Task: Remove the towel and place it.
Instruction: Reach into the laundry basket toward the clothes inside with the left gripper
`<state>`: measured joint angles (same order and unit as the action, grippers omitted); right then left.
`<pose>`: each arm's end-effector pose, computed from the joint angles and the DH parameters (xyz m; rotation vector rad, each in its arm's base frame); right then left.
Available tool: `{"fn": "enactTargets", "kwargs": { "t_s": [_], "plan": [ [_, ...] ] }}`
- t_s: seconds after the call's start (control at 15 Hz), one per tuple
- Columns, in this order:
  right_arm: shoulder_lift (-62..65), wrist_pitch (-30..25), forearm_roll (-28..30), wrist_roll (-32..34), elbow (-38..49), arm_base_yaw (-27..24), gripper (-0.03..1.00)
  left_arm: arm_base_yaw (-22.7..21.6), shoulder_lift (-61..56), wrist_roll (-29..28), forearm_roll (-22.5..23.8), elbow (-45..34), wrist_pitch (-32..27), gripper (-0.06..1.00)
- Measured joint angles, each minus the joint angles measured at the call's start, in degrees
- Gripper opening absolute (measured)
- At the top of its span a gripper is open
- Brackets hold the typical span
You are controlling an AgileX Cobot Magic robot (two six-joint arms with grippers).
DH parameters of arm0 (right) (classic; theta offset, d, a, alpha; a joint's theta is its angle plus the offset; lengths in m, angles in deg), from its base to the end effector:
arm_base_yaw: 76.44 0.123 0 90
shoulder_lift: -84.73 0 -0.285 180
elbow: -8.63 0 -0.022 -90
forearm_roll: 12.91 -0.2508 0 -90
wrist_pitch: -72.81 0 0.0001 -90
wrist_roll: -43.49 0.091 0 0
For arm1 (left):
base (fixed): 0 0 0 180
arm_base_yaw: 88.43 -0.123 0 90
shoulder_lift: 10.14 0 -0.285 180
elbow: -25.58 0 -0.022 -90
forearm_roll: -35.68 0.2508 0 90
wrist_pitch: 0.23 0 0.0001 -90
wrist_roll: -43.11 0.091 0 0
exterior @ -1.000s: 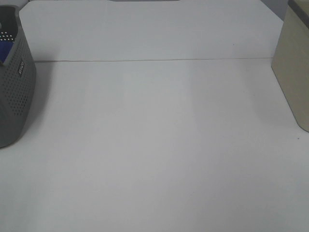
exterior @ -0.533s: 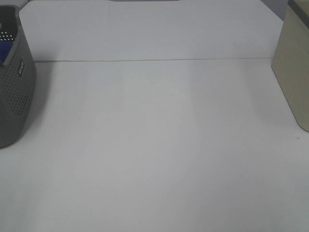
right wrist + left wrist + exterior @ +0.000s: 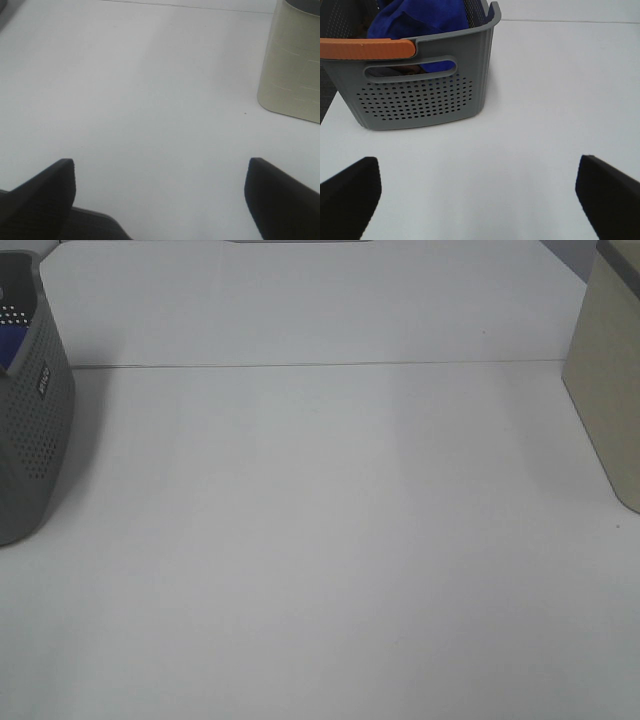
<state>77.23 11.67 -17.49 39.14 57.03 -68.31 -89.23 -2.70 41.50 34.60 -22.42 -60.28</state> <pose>-0.0072 0.0054 0.2778 -0.2264 2.0303 0.1369 -0.0064 -0.0016 0.2811 -0.0415 2.0153 -0.0314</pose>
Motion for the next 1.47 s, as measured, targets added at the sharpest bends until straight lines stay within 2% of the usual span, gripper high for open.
{"fn": "enactTargets", "kwargs": {
  "t_s": [1.47],
  "plan": [
    [0.00, 0.00, 0.00, 0.00, 0.00, 0.00, 0.88, 0.00, 0.00, 0.00, 0.00, 0.00, 0.00, 0.99]
  ]
}}
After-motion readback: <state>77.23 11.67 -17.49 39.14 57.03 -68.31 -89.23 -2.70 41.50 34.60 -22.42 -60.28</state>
